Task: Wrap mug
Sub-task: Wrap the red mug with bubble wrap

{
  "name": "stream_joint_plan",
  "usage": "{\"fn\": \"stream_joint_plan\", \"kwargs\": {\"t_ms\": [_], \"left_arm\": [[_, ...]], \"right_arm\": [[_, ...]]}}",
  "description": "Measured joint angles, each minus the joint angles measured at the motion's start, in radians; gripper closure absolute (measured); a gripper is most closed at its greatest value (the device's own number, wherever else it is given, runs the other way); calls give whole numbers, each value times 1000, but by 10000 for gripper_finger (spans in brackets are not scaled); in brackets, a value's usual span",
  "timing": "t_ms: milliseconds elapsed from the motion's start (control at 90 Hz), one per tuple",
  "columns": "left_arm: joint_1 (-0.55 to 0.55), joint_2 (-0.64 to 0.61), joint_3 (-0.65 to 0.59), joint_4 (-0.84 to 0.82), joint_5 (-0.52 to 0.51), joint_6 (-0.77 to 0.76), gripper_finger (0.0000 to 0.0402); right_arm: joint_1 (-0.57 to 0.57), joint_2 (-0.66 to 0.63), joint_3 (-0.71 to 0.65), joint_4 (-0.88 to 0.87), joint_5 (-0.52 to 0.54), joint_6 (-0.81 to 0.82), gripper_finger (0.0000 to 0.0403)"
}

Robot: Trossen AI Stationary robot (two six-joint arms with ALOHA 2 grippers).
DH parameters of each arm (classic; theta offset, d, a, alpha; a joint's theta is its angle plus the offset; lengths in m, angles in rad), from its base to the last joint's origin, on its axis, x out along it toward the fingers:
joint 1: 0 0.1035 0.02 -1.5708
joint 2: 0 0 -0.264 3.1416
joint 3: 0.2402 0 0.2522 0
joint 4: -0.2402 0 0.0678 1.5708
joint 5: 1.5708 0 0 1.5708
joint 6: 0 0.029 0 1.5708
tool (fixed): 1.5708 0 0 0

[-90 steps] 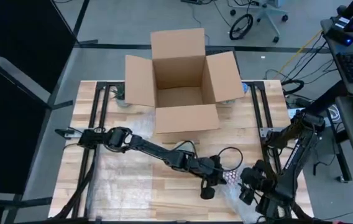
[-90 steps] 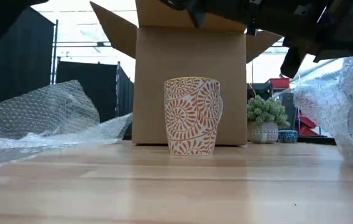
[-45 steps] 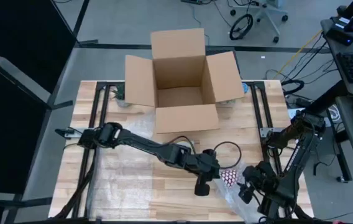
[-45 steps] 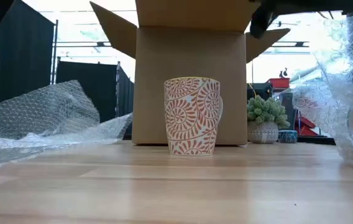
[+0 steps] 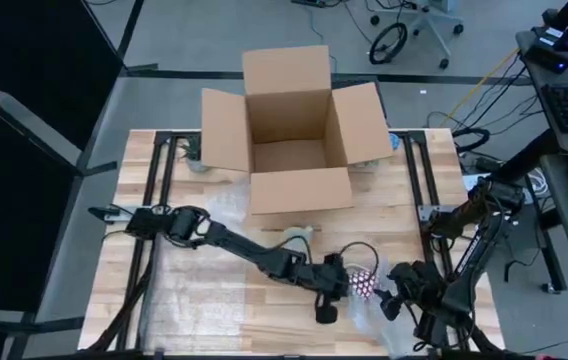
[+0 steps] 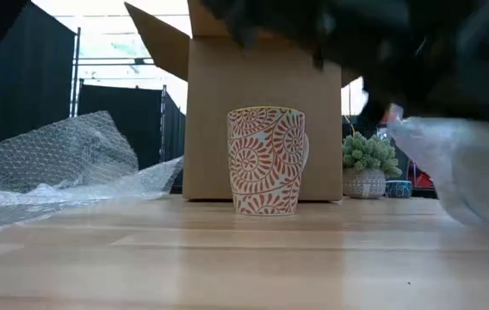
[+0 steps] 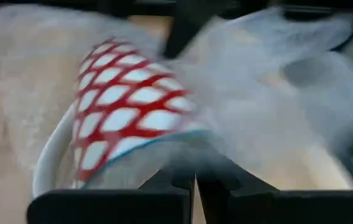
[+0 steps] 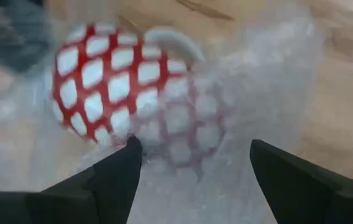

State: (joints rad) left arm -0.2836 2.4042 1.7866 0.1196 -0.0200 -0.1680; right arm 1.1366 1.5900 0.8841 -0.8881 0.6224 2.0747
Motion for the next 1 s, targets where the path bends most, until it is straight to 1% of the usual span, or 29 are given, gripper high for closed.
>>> {"fn": "stream_joint_plan", "kwargs": {"t_ms": [144,322,456,511,622,711,767,856,944,1000], "left_arm": [[37,17,0,31,10,25,402],[49,19,2,21,44,24,402],[30,-25,17,17,62,24,402],[21,-44,30,-14,62,23,402],[9,-66,70,-126,63,16,401],[3,-78,89,-232,55,9,401],[-1,-79,91,-283,54,-13,401],[-11,-74,89,-361,54,-34,402],[-16,-67,89,-373,38,-35,402],[-17,-67,89,-373,34,-37,402]], "right_arm": [[-12,3,-51,114,20,-33,120],[-32,5,-108,265,107,-102,120],[-56,6,-120,388,170,-220,120],[-74,8,-124,448,187,-284,120],[-117,20,-140,586,179,-425,120],[-148,37,-140,656,176,-498,120],[-165,51,-139,674,165,-525,120],[-187,73,-139,677,99,-552,120],[-189,82,-138,678,38,-557,120],[-178,82,-137,684,19,-557,120]]}}
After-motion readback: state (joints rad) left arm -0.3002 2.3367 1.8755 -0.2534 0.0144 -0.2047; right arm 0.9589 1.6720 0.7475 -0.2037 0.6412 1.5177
